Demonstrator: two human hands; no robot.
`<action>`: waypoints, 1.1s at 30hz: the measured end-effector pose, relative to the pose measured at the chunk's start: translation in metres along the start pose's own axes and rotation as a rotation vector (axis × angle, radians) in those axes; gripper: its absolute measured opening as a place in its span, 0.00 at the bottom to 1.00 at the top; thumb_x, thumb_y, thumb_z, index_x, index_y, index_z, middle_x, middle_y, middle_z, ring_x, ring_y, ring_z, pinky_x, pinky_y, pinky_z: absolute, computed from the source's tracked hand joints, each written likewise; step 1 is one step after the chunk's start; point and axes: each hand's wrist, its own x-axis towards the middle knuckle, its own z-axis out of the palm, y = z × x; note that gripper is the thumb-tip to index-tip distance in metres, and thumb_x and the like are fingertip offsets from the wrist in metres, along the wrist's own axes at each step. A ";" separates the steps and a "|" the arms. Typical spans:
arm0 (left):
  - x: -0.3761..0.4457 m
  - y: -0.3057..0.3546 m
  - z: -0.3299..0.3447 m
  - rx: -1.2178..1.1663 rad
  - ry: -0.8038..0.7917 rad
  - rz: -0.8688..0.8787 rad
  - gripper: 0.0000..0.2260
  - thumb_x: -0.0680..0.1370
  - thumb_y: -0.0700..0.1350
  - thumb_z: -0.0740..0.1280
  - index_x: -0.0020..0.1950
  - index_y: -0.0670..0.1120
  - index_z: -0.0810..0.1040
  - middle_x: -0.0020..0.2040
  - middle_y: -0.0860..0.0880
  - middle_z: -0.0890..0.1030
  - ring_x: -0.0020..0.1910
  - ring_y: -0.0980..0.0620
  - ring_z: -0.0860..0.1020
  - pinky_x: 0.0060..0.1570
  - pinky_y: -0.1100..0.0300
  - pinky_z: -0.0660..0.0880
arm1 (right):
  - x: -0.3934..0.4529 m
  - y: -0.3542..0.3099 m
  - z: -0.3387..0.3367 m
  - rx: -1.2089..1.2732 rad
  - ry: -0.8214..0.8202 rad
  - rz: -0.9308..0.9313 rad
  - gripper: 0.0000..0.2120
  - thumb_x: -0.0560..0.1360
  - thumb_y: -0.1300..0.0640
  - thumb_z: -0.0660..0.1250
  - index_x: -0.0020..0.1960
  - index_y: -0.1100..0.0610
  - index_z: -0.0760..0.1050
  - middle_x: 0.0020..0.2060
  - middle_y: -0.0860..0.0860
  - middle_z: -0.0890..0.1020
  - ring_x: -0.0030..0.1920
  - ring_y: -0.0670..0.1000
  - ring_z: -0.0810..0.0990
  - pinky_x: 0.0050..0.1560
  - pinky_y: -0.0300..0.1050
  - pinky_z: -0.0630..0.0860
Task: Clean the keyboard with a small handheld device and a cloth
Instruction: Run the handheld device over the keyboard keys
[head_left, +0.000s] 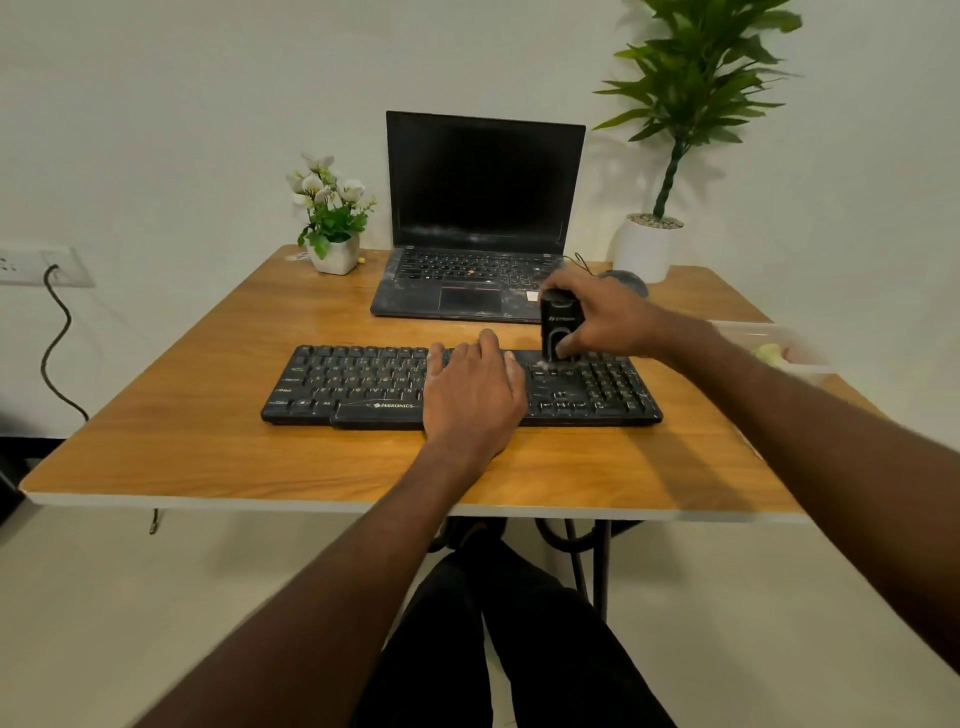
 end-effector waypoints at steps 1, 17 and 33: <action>-0.001 0.000 -0.001 0.004 0.001 -0.002 0.19 0.88 0.53 0.49 0.65 0.45 0.73 0.53 0.46 0.84 0.56 0.46 0.82 0.77 0.40 0.63 | 0.000 0.002 -0.002 -0.015 0.035 0.018 0.31 0.69 0.63 0.79 0.66 0.52 0.70 0.57 0.50 0.76 0.60 0.54 0.78 0.53 0.47 0.79; -0.002 0.002 -0.004 -0.020 -0.013 -0.016 0.20 0.88 0.55 0.50 0.66 0.44 0.74 0.56 0.44 0.84 0.60 0.45 0.81 0.80 0.41 0.58 | -0.010 0.012 -0.001 0.057 0.090 0.061 0.34 0.68 0.63 0.80 0.68 0.52 0.68 0.51 0.45 0.75 0.53 0.48 0.78 0.42 0.33 0.73; -0.002 0.001 -0.002 -0.007 -0.012 -0.025 0.21 0.88 0.56 0.49 0.66 0.45 0.73 0.56 0.45 0.84 0.60 0.45 0.81 0.80 0.41 0.57 | -0.017 0.015 0.000 -0.048 0.155 0.176 0.32 0.68 0.65 0.79 0.66 0.53 0.68 0.58 0.55 0.78 0.58 0.56 0.79 0.46 0.43 0.77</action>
